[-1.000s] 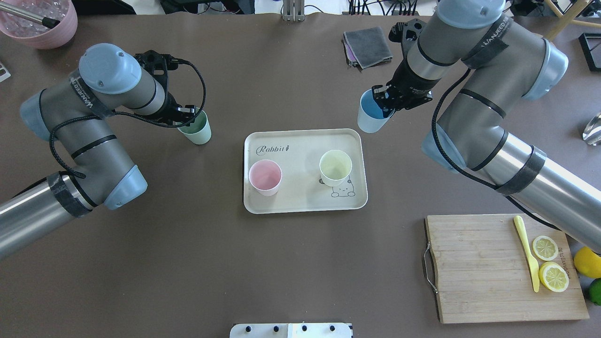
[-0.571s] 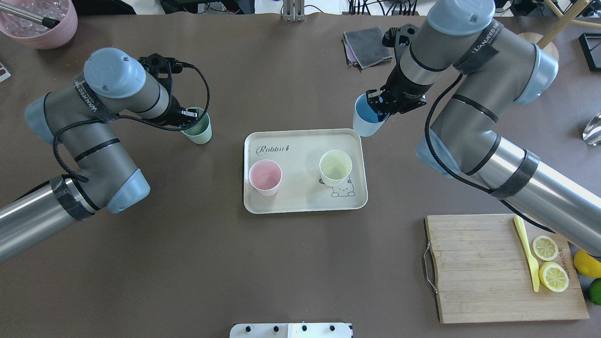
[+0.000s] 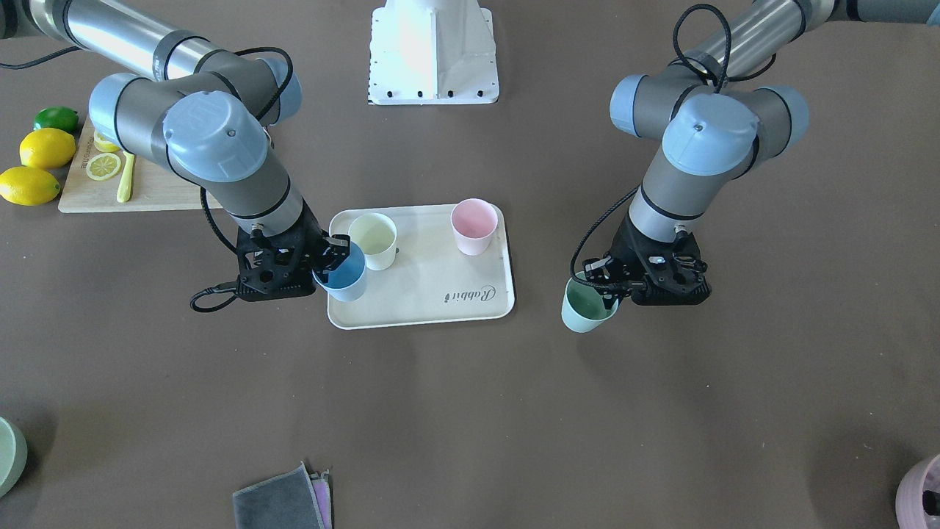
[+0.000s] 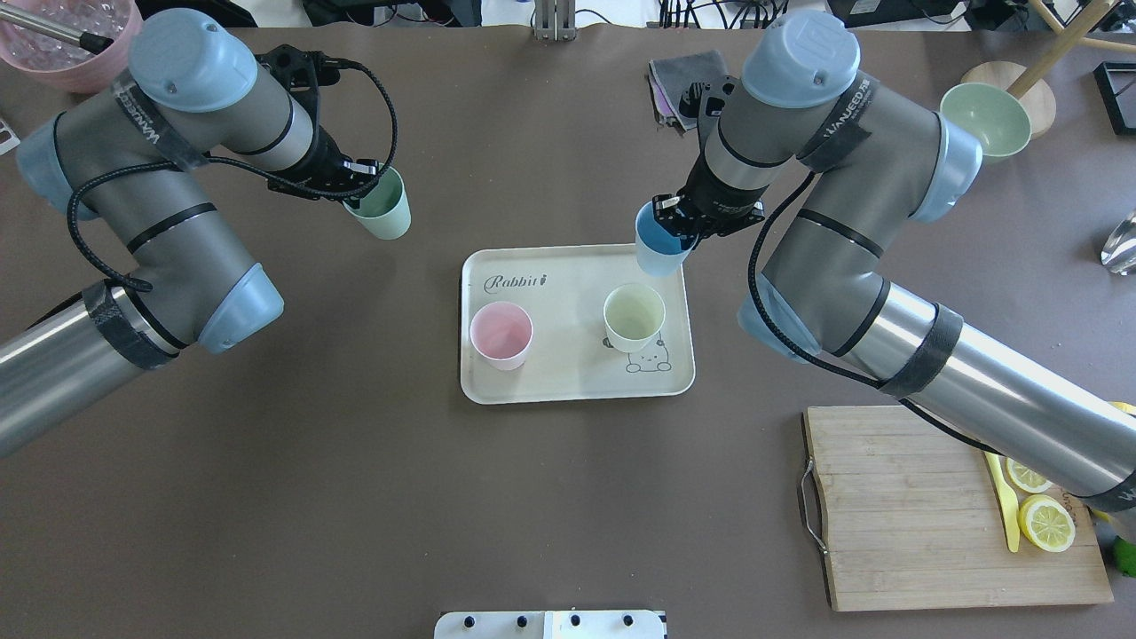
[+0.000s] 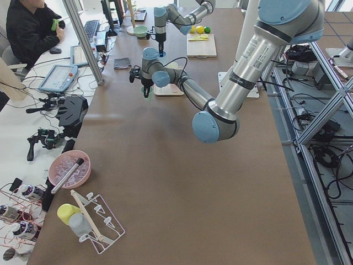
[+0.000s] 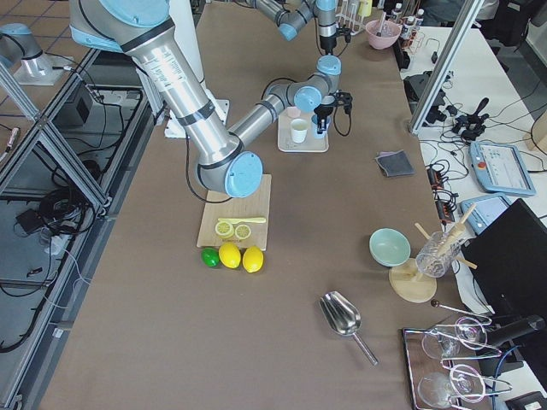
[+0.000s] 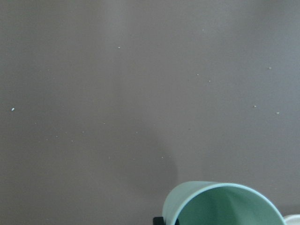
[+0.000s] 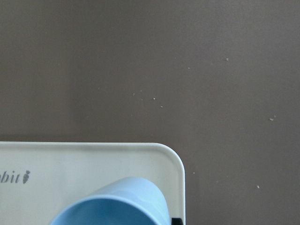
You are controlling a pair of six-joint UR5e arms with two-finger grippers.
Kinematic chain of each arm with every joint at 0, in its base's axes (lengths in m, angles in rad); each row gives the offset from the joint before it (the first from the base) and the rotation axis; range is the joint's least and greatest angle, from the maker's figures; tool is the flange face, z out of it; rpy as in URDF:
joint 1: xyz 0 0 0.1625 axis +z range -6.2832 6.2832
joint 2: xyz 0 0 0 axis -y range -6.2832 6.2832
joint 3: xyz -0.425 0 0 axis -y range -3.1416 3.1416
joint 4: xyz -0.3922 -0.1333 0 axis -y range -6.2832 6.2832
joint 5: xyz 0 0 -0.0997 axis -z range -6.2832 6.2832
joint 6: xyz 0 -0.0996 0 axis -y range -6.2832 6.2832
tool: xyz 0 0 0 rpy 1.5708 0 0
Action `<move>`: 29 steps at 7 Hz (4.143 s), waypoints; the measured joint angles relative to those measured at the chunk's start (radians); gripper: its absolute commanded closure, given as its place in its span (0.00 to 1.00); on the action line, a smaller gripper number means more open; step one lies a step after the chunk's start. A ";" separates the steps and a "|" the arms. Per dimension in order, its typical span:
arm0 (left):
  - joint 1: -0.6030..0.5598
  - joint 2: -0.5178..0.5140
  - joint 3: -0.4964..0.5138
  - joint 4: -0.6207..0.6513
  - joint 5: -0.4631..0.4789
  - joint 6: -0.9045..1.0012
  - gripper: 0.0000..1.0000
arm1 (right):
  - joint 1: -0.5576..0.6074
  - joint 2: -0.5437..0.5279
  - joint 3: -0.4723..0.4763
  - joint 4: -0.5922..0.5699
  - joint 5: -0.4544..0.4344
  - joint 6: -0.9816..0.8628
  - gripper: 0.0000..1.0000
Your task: Place all cups on tray
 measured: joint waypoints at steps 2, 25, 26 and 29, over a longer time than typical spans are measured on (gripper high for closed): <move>0.006 -0.037 -0.021 0.037 -0.005 -0.058 1.00 | -0.026 0.021 -0.087 0.080 -0.025 0.009 0.91; -0.230 0.258 -0.243 0.014 0.029 0.074 0.02 | 0.631 -0.496 0.035 0.185 0.110 -0.575 0.00; -0.262 0.325 -0.243 0.011 0.024 0.086 0.02 | 0.632 -0.502 -0.002 0.191 0.126 -0.576 0.00; -0.490 0.467 -0.196 0.049 -0.158 0.487 0.02 | 0.695 -0.511 -0.003 0.133 0.240 -0.586 0.00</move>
